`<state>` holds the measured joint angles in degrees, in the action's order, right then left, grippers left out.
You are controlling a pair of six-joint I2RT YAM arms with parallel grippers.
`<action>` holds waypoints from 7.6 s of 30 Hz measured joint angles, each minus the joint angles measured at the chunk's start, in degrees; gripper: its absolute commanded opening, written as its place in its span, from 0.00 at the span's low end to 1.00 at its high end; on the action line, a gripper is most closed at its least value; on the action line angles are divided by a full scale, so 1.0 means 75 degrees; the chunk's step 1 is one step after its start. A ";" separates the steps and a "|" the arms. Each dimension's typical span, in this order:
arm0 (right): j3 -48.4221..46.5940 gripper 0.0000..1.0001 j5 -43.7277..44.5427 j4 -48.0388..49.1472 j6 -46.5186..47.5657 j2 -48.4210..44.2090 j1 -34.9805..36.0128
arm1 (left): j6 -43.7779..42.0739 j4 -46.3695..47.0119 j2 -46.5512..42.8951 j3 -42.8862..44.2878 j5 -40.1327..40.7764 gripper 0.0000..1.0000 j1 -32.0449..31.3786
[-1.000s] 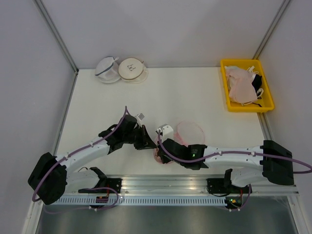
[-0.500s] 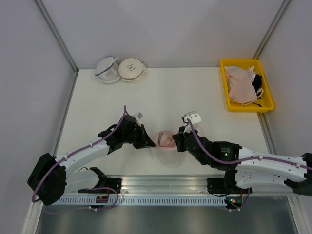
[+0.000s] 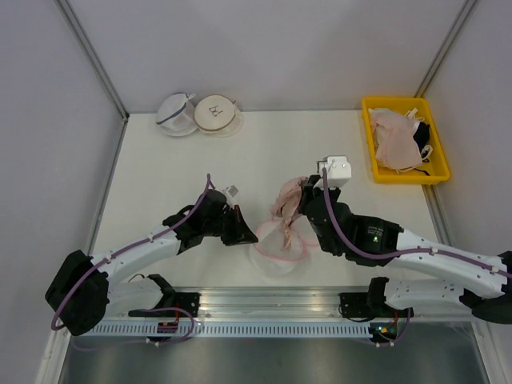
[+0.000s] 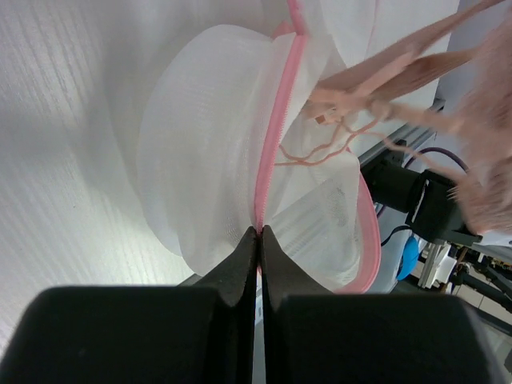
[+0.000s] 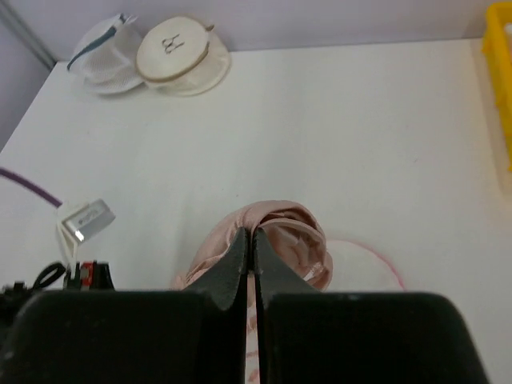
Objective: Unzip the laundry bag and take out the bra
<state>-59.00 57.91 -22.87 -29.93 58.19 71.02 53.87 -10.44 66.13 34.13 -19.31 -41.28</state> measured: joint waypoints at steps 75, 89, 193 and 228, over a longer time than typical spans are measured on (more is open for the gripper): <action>0.0560 0.66 -0.6213 0.1011 0.0070 0.1419 -0.6324 | 0.0061 -0.2311 -0.4392 -0.1434 0.2422 0.02 0.0003; 0.5033 0.61 -0.7152 0.1594 -0.2130 -0.1247 -0.5033 | 0.0070 -0.1370 -0.4398 -0.1670 0.2763 0.02 0.0003; -0.0586 0.01 -0.0388 -0.1326 0.2060 0.4004 0.2777 | 0.1670 -0.4135 -0.7528 -0.0420 0.4456 0.99 0.0003; 0.0638 0.98 -0.0134 -0.1545 -0.0169 -0.0752 0.1778 | 0.0906 -0.3054 -0.7455 -0.0889 0.1719 0.99 0.0003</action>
<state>-54.22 56.90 -34.46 -31.20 52.56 84.36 60.66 -33.34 10.22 27.46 -6.42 -41.25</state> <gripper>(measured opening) 0.976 0.993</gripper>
